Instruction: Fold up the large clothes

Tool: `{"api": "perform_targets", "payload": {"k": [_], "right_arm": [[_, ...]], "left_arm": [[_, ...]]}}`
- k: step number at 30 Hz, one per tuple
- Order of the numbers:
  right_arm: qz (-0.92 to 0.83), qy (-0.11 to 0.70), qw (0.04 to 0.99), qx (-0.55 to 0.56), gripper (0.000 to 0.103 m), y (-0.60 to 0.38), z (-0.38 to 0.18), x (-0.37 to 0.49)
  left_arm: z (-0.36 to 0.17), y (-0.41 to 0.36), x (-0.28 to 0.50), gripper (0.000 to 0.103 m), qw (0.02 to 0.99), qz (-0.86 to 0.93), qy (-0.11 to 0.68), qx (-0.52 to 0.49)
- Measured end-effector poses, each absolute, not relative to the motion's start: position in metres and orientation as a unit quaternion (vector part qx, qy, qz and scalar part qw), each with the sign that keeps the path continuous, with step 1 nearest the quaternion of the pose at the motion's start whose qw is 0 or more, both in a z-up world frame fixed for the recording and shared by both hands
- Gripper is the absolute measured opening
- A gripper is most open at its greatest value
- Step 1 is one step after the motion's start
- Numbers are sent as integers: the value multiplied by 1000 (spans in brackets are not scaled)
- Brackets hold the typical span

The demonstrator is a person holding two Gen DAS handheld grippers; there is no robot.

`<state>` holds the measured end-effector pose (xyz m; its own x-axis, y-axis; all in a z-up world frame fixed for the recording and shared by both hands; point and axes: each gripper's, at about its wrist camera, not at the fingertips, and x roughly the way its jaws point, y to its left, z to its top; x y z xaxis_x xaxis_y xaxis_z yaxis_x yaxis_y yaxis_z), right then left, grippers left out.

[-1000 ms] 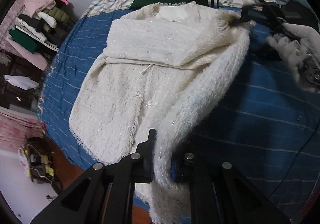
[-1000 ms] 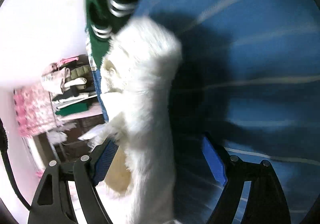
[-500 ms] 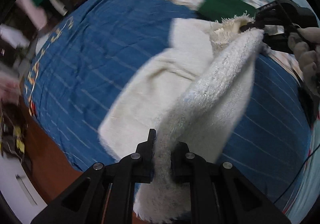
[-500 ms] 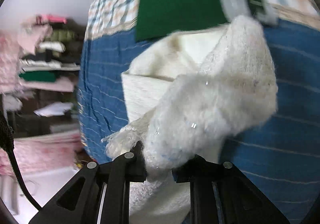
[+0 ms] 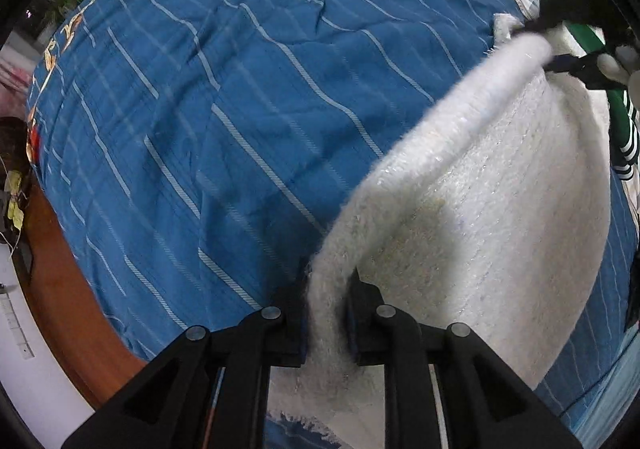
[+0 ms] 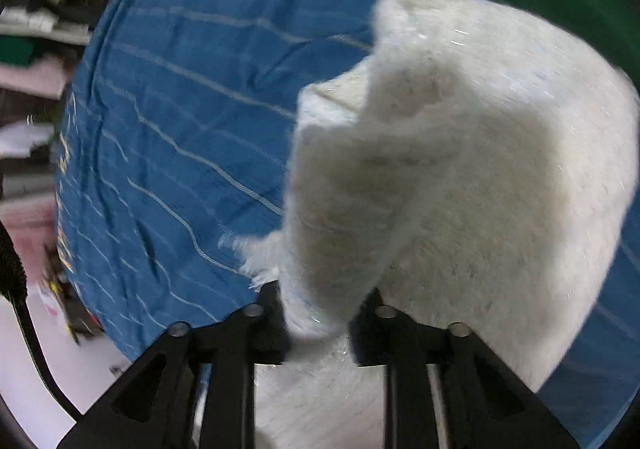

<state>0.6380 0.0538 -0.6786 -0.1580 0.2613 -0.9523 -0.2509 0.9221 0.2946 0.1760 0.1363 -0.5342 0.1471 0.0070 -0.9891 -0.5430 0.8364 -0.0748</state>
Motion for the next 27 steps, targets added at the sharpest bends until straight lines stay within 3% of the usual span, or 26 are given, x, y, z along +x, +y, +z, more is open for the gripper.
{"api": "perform_targets", "payload": {"k": [2, 8, 9, 10, 11, 12, 13, 18, 23, 25, 26, 27], "right_arm": [[250, 719, 648, 36, 60, 52, -661, 638], [243, 652, 711, 97, 60, -41, -598, 641], [230, 647, 721, 95, 60, -61, -598, 644], [219, 645, 726, 92, 60, -76, -601, 647], [203, 645, 731, 89, 65, -98, -607, 651], [187, 648, 733, 91, 76, -116, -620, 655], [170, 653, 732, 93, 80, -135, -631, 659], [174, 676, 694, 173, 81, -200, -699, 686], [240, 683, 634, 272, 86, -180, -769, 715], [261, 666, 634, 294, 77, -174, -771, 719], [272, 663, 625, 309, 34, -171, -773, 718], [271, 665, 618, 322, 24, -172, -773, 715]], "left_arm": [[-531, 132, 172, 16, 729, 187, 623, -213], [-522, 129, 158, 19, 729, 192, 621, -217], [-520, 128, 156, 29, 724, 202, 624, -214], [-515, 134, 153, 50, 719, 214, 626, -213], [-511, 135, 150, 64, 718, 223, 622, -220], [-506, 136, 146, 89, 716, 231, 618, -227], [-501, 138, 138, 93, 714, 248, 609, -238], [-511, 137, 124, 93, 699, 272, 607, -261], [-547, 120, 136, 93, 682, 275, 630, -249], [-552, 120, 140, 94, 687, 279, 629, -235], [-552, 119, 142, 94, 689, 280, 628, -230], [-552, 121, 143, 95, 690, 281, 628, -223]]}}
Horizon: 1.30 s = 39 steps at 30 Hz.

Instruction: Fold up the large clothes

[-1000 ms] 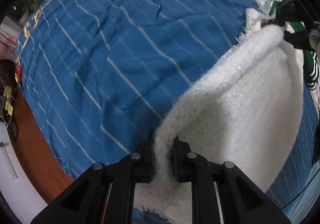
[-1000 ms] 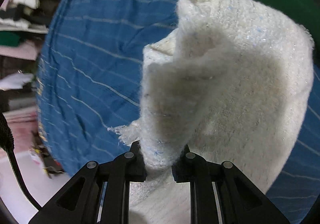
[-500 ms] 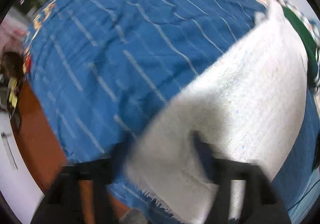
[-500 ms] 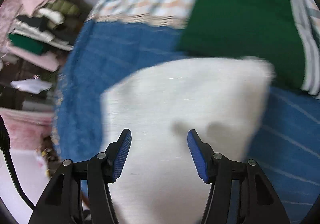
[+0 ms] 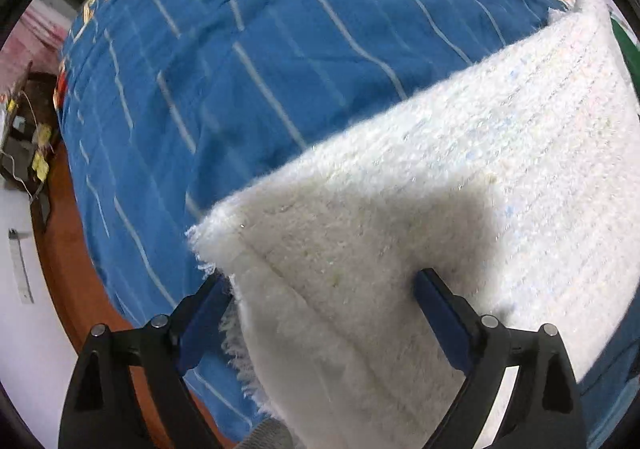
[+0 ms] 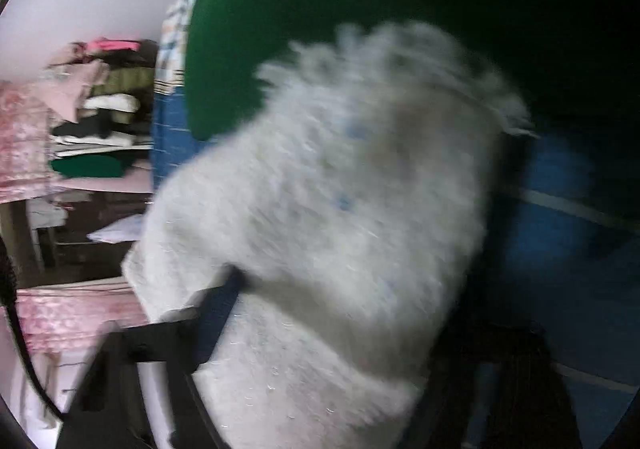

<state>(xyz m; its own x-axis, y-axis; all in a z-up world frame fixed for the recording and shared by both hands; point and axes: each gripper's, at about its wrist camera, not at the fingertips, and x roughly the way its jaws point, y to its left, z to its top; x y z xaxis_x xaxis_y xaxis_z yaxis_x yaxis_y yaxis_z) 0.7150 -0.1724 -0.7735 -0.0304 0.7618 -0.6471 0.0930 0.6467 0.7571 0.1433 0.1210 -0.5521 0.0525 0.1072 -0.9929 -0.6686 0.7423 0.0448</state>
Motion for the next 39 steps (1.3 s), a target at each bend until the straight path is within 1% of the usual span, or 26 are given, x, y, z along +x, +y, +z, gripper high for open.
{"api": "perform_targets", "payload": {"k": [2, 4, 5, 8, 11, 14, 16, 17, 18, 20, 22, 25, 27, 29, 31, 33, 36, 37, 39], "right_arm": [[258, 647, 631, 341, 19, -185, -763, 704], [230, 626, 644, 375, 16, -211, -746, 684], [205, 609, 659, 392, 14, -234, -730, 665], [130, 579, 692, 411, 14, -300, -688, 599], [40, 575, 711, 402, 14, -363, -658, 526], [-49, 601, 693, 394, 14, -404, -660, 444], [-77, 629, 680, 368, 20, -422, -674, 409], [-85, 643, 679, 344, 29, -426, -682, 399], [-100, 656, 677, 318, 42, -430, -686, 388], [-116, 659, 681, 298, 47, -443, -678, 372], [-128, 643, 701, 279, 48, -449, -653, 360], [-116, 623, 734, 245, 48, -441, -613, 371], [-55, 635, 741, 213, 48, -414, -608, 401], [6, 653, 735, 180, 48, -379, -614, 440], [60, 663, 727, 167, 45, -344, -635, 481], [71, 676, 721, 133, 42, -314, -660, 509], [55, 712, 696, 73, 42, -281, -721, 540], [51, 712, 697, 69, 42, -274, -732, 547], [49, 713, 698, 44, 42, -267, -734, 555]], "left_arm": [[-552, 122, 146, 95, 693, 276, 629, -217], [-547, 124, 150, 95, 700, 264, 631, -204], [-544, 125, 155, 95, 705, 256, 631, -195], [-528, 123, 170, 95, 724, 229, 630, -162], [-504, 120, 185, 95, 743, 207, 621, -141], [-479, 105, 190, 95, 754, 193, 614, -127], [-466, 91, 191, 95, 760, 186, 610, -126], [-467, 81, 195, 95, 761, 186, 609, -123], [-469, 72, 199, 95, 761, 185, 610, -119], [-466, 45, 211, 95, 764, 174, 611, -111], [-461, 16, 224, 95, 771, 156, 608, -107], [-470, -19, 248, 95, 778, 121, 608, -103], [-474, -42, 263, 95, 784, 110, 603, -101], [-488, -58, 281, 95, 785, 107, 601, -100], [-508, -66, 299, 95, 783, 109, 607, -88], [-532, -68, 308, 95, 768, 113, 626, -75], [-545, -65, 301, 95, 758, 118, 638, -70], [-546, -62, 295, 95, 758, 121, 638, -58], [-547, -55, 287, 95, 755, 125, 641, -57]]}}
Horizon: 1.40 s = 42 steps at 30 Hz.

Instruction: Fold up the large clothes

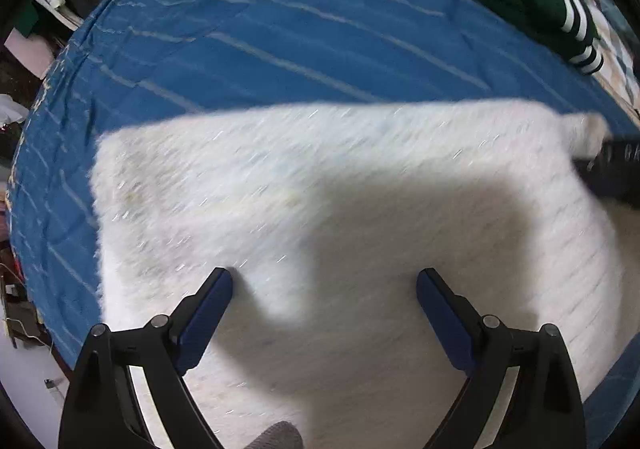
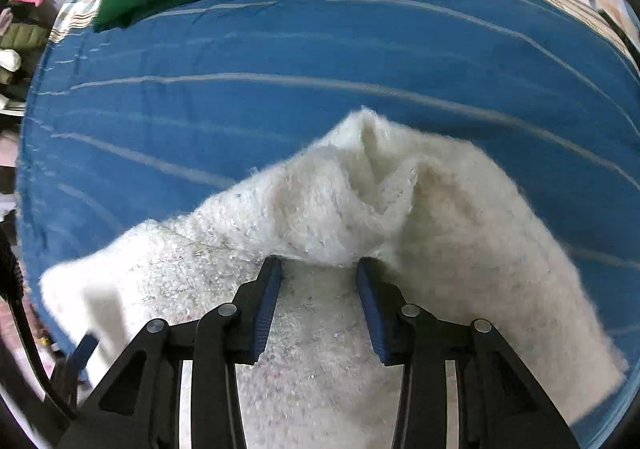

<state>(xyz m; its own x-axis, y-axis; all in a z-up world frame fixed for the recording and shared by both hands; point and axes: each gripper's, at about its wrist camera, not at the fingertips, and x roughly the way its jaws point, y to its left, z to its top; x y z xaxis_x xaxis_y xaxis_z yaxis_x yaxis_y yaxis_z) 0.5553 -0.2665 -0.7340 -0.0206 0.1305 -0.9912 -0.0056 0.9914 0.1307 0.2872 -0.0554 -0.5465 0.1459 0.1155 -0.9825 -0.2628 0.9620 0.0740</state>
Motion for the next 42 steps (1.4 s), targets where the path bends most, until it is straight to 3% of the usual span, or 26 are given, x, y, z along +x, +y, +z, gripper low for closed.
{"api": "perform_targets", "payload": {"k": [8, 10, 13, 16, 22, 24, 29, 35, 37, 39, 42], "right_arm": [[139, 711, 684, 87, 43, -259, -662, 527], [176, 738, 645, 90, 41, -242, -681, 508], [150, 762, 630, 10, 42, -206, -745, 503], [132, 763, 632, -26, 43, -190, -747, 508], [143, 735, 652, 121, 42, -252, -689, 524], [115, 714, 681, 116, 42, -273, -683, 536], [90, 716, 682, 115, 43, -283, -742, 571], [111, 687, 699, 163, 44, -310, -690, 549], [109, 650, 726, 196, 54, -343, -663, 520], [96, 620, 746, 225, 71, -371, -645, 491], [57, 618, 748, 236, 85, -415, -644, 440]], "left_arm": [[-515, -23, 242, 95, 744, 179, 635, -106], [-514, -22, 234, 95, 741, 189, 635, -113], [-518, -25, 231, 95, 736, 190, 640, -112], [-513, -31, 229, 95, 740, 186, 637, -106], [-497, -54, 253, 95, 764, 160, 615, -106], [-499, -58, 270, 95, 773, 159, 606, -103], [-555, -58, 332, 97, 763, 160, 624, -54], [-533, -53, 330, 101, 777, 147, 611, -48], [-513, -56, 315, 101, 783, 141, 602, -69], [-500, -66, 305, 101, 783, 139, 600, -84], [-492, -91, 294, 101, 777, 127, 610, -94]]}}
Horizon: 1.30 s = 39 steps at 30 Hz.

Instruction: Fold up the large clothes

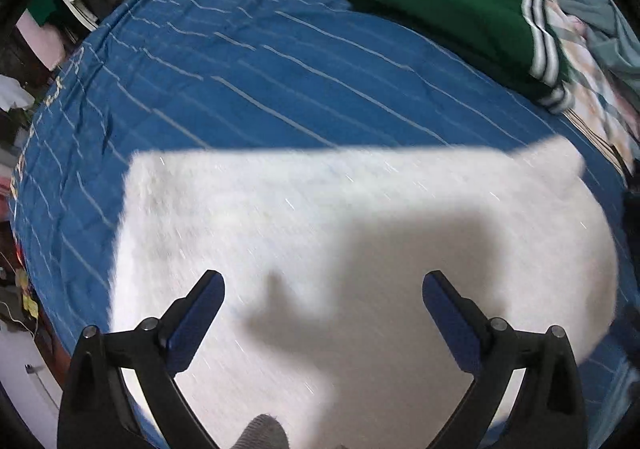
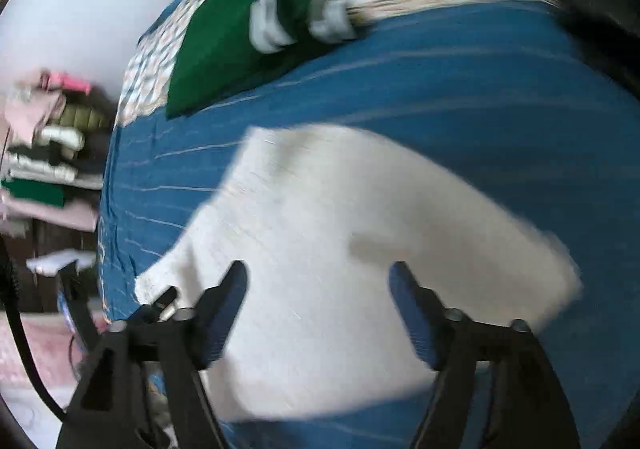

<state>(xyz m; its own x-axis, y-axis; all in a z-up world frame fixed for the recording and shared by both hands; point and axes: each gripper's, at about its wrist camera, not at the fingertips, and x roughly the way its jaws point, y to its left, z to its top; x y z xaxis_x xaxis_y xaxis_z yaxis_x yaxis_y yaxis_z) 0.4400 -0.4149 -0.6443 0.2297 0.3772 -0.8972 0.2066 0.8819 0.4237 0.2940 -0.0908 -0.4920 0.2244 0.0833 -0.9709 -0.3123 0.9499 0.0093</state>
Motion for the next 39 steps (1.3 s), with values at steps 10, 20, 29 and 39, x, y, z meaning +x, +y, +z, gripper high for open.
{"api": "perform_targets", "payload": {"k": [10, 20, 29, 39], "right_arm": [[15, 606, 708, 363, 85, -473, -739, 391], [57, 506, 661, 551, 85, -477, -789, 432], [110, 474, 693, 532, 22, -438, -722, 454], [225, 507, 766, 325, 20, -294, -571, 451]], "left_arm": [[-535, -146, 293, 102, 755, 96, 647, -54], [-554, -134, 306, 103, 755, 81, 646, -83], [-572, -120, 314, 103, 749, 64, 644, -141], [-528, -38, 246, 103, 737, 113, 617, -253]]}}
